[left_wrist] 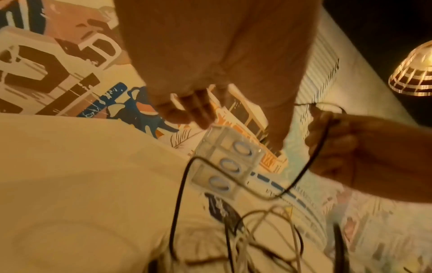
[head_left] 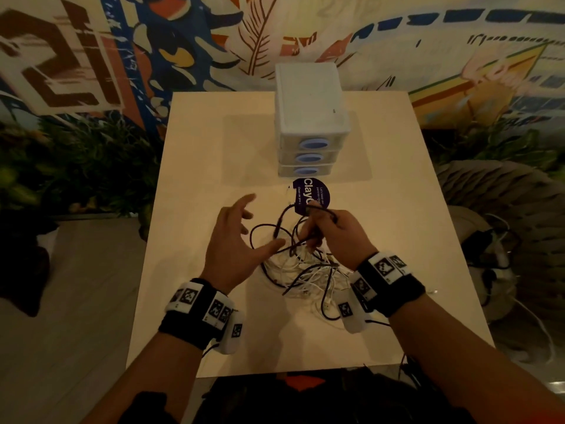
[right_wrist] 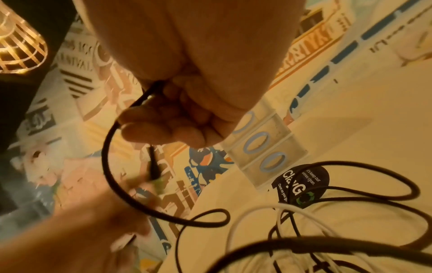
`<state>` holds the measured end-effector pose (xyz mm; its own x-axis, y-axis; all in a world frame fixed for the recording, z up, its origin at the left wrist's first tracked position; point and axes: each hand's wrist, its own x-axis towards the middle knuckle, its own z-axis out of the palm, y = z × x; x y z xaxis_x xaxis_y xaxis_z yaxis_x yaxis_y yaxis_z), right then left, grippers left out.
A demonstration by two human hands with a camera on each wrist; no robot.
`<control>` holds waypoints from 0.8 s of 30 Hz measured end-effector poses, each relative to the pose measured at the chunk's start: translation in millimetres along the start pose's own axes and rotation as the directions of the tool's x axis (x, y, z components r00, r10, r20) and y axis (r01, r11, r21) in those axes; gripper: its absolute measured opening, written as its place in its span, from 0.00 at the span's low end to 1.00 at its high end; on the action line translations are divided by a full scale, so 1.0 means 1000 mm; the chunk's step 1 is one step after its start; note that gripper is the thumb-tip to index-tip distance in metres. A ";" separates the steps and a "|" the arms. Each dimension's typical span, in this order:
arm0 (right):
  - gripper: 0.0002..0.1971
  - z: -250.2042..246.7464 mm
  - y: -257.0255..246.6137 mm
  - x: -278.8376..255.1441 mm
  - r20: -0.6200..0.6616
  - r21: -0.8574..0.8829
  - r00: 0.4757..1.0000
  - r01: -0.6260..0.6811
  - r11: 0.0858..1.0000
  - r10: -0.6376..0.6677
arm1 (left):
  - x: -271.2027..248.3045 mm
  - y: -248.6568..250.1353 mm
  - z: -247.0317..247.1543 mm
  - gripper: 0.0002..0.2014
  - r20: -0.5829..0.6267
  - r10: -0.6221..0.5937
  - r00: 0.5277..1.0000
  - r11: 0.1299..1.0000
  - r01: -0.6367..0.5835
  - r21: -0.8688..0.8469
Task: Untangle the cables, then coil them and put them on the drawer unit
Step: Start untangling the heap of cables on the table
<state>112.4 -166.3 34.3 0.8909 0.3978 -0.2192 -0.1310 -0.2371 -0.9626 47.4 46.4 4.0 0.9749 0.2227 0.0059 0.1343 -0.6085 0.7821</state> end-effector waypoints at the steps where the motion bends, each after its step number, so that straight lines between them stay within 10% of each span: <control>1: 0.26 -0.003 -0.002 -0.001 -0.009 0.051 1.000 -0.002 0.999 0.003 | 0.001 -0.009 0.007 0.53 -0.012 -0.057 0.998 0.998 0.058 0.040; 4: 0.28 -0.010 -0.006 -0.005 -0.018 0.193 1.000 -0.011 0.981 0.015 | 0.003 -0.034 0.031 0.54 0.118 -0.232 0.965 0.952 0.201 0.232; 8: 0.33 -0.017 -0.012 -0.011 -0.088 0.373 0.993 -0.045 0.927 0.084 | 0.004 -0.048 0.048 0.14 0.245 -0.200 0.949 0.928 0.103 0.357; 17: 0.18 -0.030 0.022 -0.007 -0.178 0.186 0.978 -0.079 0.979 0.112 | 0.017 0.014 0.014 0.10 0.104 -0.013 0.994 0.916 0.053 -0.398; 24: 0.23 -0.007 0.031 -0.007 0.182 -0.231 0.954 -0.196 0.953 0.240 | 0.008 0.055 0.005 0.10 0.142 0.140 0.980 0.796 -0.026 -0.605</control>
<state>105.6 -182.9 7.4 0.7389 0.4838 -0.4690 -0.1986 -0.5087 -0.8377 63.9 10.9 43.3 0.9993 0.0247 0.0266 -0.0258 -0.0297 0.9992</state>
